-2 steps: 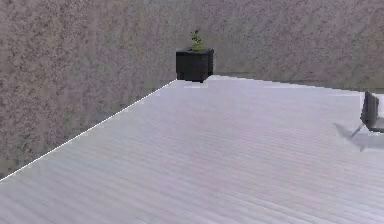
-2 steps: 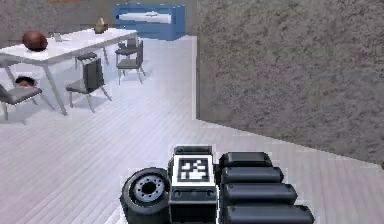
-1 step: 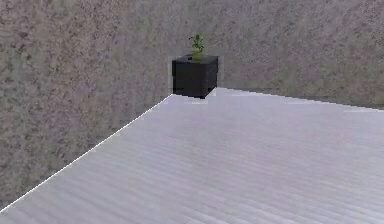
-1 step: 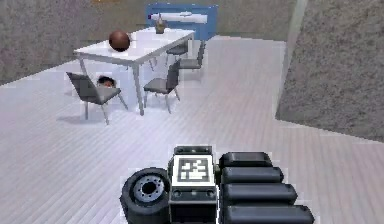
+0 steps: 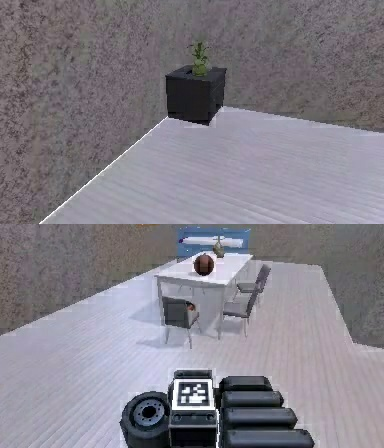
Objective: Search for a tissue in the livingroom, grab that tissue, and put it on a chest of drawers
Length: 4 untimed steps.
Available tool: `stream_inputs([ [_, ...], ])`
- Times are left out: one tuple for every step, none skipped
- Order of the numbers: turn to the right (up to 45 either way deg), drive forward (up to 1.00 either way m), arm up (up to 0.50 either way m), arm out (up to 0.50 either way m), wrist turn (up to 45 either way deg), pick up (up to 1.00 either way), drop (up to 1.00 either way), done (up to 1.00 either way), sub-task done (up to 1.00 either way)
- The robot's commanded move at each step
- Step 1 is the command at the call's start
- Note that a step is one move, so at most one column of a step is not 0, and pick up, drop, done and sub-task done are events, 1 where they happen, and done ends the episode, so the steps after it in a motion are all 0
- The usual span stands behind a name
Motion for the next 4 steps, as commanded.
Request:
stream_inputs([
  [0.0, 1.0, 0.0, 0.0, 0.0, 0.0, 0.0, 0.0, 0.0],
  [0.0, 1.0, 0.0, 0.0, 0.0, 0.0, 0.0, 0.0, 0.0],
  [-45.0, 0.0, 0.0, 0.0, 0.0, 0.0, 0.0, 0.0, 0.0],
  [-6.0, 0.0, 0.0, 0.0, 0.0, 0.0, 0.0, 0.0, 0.0],
])
